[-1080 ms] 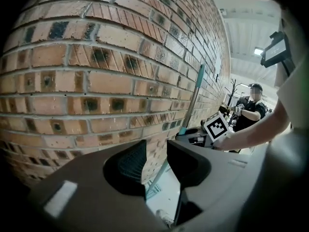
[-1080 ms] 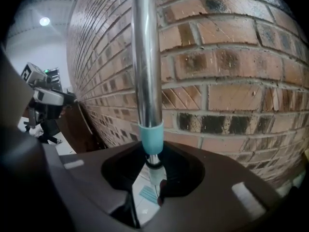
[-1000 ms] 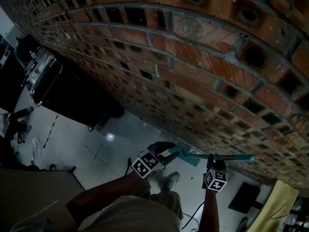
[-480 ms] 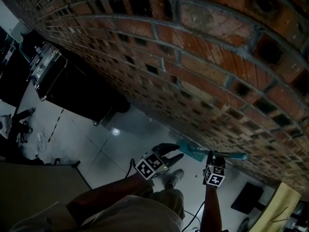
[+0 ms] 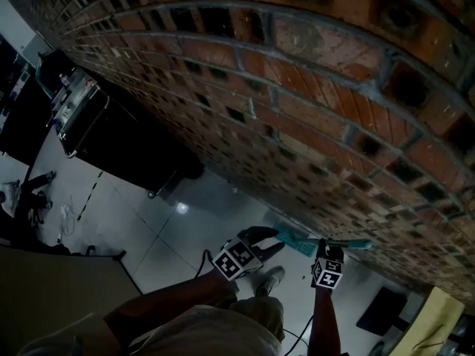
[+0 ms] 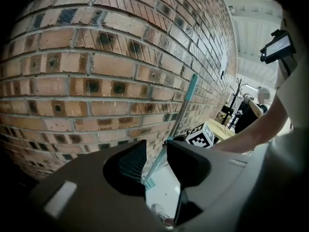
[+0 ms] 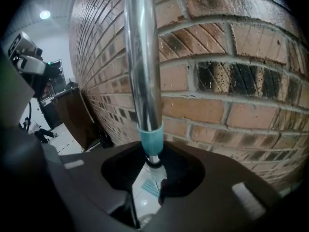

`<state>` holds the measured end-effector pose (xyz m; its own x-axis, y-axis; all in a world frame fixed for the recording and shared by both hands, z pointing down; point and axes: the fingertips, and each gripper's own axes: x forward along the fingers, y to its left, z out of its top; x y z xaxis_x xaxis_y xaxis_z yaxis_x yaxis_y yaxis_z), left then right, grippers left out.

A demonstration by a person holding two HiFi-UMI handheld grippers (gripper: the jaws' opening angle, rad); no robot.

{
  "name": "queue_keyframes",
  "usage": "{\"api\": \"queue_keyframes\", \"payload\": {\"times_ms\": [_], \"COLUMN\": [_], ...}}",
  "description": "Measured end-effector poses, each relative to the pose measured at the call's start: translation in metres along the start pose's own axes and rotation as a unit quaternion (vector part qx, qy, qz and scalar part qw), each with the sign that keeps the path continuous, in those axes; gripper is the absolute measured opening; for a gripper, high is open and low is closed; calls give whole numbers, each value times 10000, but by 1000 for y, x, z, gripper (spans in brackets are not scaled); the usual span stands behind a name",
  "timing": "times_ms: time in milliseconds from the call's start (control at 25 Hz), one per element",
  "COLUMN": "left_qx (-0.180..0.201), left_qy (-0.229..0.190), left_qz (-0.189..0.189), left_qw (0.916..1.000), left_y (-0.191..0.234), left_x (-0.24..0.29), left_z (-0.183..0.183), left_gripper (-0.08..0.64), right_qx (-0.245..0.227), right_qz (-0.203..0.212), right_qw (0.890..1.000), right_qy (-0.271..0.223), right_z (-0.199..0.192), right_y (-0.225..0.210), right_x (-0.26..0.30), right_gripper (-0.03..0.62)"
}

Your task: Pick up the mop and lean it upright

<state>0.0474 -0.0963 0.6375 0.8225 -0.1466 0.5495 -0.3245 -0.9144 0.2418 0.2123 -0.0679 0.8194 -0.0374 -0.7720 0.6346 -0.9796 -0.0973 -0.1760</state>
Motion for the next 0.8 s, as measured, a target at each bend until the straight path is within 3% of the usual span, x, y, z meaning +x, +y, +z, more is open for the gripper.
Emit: {"api": "queue_keyframes", "payload": {"times_ms": [800], "left_qx": [67], "left_qy": [255], "left_qz": [148], "left_qw": [9995], "left_y": [5], "left_x": [0], "left_z": [-5], "left_gripper": [152], "right_qx": [33], "right_qz": [-40], "right_qw": [9989], "right_qy": [459], "right_z": [-43], "right_y": [-10], "right_x": [39], "right_gripper": [106]}}
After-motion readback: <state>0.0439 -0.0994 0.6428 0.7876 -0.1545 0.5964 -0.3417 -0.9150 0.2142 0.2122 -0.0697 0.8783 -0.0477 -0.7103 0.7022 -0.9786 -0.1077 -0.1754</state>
